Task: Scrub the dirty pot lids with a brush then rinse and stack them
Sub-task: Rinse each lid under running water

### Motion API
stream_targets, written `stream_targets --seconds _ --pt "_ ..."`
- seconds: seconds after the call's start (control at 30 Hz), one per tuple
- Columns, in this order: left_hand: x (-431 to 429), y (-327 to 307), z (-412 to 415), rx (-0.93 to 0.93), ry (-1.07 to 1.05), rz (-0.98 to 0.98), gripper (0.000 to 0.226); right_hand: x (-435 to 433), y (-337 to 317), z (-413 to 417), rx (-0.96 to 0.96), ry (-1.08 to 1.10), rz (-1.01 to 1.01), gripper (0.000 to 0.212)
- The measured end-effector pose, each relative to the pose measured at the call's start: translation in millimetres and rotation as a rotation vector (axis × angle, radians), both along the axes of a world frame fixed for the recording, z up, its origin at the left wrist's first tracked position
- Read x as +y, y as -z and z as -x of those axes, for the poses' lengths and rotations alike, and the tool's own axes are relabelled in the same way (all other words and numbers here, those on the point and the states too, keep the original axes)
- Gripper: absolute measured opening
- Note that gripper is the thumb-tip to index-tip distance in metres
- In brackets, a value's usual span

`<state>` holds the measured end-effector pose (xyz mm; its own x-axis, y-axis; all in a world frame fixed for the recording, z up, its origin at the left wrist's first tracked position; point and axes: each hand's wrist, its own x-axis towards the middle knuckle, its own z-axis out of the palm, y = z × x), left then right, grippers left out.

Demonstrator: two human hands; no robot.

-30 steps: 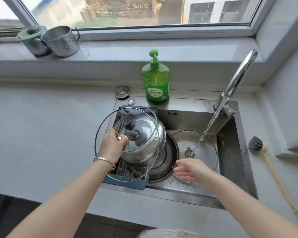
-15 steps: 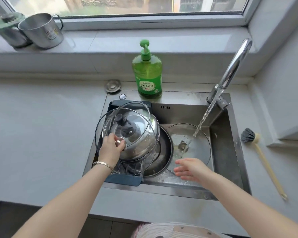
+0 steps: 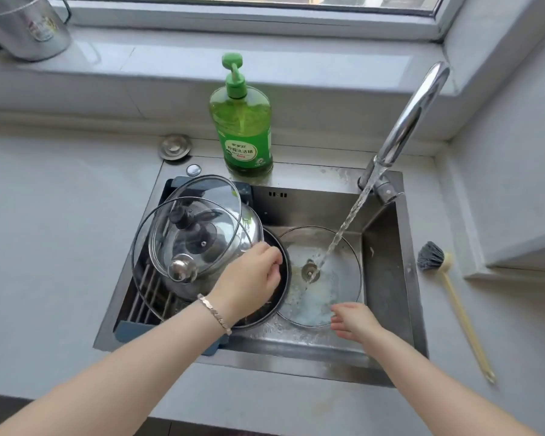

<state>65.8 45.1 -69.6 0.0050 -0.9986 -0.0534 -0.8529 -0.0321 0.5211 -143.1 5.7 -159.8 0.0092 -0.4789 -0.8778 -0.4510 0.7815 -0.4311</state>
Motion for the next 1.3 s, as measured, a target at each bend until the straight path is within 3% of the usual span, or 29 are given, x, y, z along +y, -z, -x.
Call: stream_targets --seconds 0.07,0.17,0.27,0.3,0.37,0.43,0.53,1.0,1.1,1.2,1.3 --pt "-11.1 11.8 24.5 0.072 -0.021 -0.221 0.017 -15.9 28.8 13.1 0.133 0.011 0.027 0.030" --pt "-27.3 39.4 43.7 0.102 -0.110 -0.404 0.020 -36.7 74.2 26.6 0.311 0.000 0.024 0.003" --pt "-34.8 68.6 47.0 0.172 -0.260 -0.493 0.022 -53.6 120.7 39.5 0.337 0.021 -0.036 0.062" --pt "-35.3 76.4 46.7 0.194 -0.304 -0.508 0.022 -56.1 128.6 41.0 0.315 0.055 -0.049 0.070" --pt "-34.8 87.6 45.8 0.218 -0.365 -0.524 0.020 -58.9 136.6 39.2 0.182 0.155 -0.079 0.052" --pt "-33.1 93.8 43.2 0.222 -0.404 -0.529 0.016 -59.1 142.2 37.2 0.124 0.224 -0.066 0.014" --pt "-28.4 96.3 41.1 0.261 -0.459 -0.563 0.012 -60.7 144.7 37.1 0.183 0.210 0.068 0.031" --pt "-20.2 43.3 48.2 0.458 -0.477 -0.671 0.011 -51.9 4.1 74.0 0.244 -0.119 0.500 0.022" --pt "-17.7 30.1 49.6 0.482 -0.487 -0.701 0.015 -49.0 -46.3 93.6 0.183 0.002 0.515 0.028" --pt "-22.5 9.6 49.8 0.567 -0.616 -0.763 0.013 -43.8 -91.6 114.5 -0.050 0.192 0.476 0.035" --pt "-34.6 -7.4 48.1 0.797 -0.757 -0.884 0.051 -30.2 -115.8 125.8 -0.219 0.292 0.402 0.034"
